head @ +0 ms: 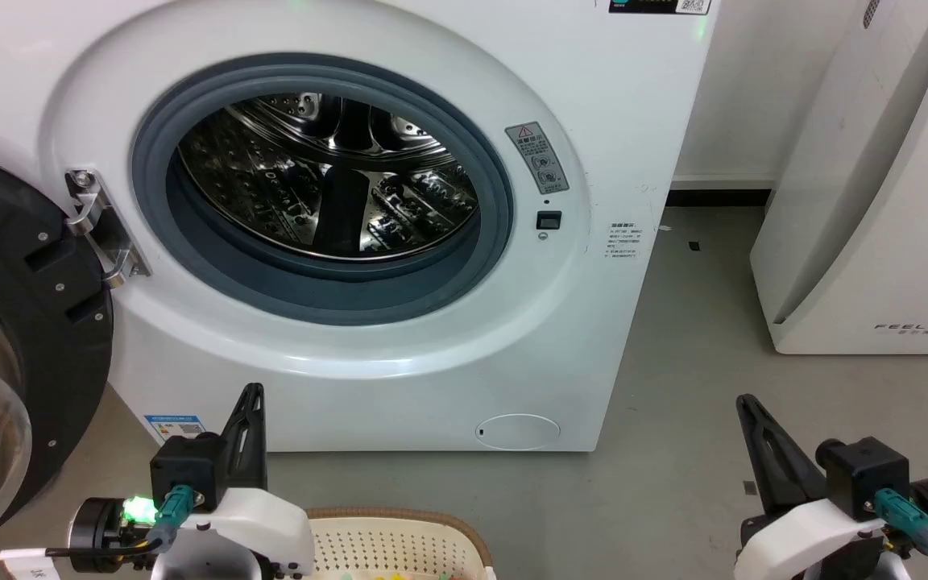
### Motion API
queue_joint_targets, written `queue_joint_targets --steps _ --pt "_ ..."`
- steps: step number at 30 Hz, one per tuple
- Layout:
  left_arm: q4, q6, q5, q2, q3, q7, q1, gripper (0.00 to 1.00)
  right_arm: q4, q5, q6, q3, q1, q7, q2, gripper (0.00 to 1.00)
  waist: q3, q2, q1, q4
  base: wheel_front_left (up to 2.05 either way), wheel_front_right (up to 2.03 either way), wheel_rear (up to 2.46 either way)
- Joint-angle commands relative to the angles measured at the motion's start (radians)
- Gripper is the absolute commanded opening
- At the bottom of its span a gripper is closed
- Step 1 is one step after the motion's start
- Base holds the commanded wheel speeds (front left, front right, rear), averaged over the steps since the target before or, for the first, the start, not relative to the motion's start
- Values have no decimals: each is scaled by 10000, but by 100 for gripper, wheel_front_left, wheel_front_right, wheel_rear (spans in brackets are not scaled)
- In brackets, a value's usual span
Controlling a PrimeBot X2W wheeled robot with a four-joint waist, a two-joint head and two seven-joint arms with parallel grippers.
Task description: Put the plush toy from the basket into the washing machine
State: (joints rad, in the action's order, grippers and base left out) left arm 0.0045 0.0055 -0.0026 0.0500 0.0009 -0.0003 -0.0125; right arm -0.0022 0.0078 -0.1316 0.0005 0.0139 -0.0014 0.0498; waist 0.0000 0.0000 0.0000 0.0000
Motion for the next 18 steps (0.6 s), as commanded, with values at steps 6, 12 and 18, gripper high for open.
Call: queue_joint_targets --steps 6,12,18 --pt "6 8 -4 0 3 -3 -1 100 -2 8 0 0 4 -3 0 100 1 0 0 0 0 0 0" --pt "72 108 -84 0 -36 -123 -31 100 -74 177 0 -63 10 -124 0 100 21 0 0 -2 0 0 0" --pt "189 175 -175 0 -96 -248 -84 100 -172 390 1 -133 17 -249 0 100 68 0 0 -8 0 0 0"
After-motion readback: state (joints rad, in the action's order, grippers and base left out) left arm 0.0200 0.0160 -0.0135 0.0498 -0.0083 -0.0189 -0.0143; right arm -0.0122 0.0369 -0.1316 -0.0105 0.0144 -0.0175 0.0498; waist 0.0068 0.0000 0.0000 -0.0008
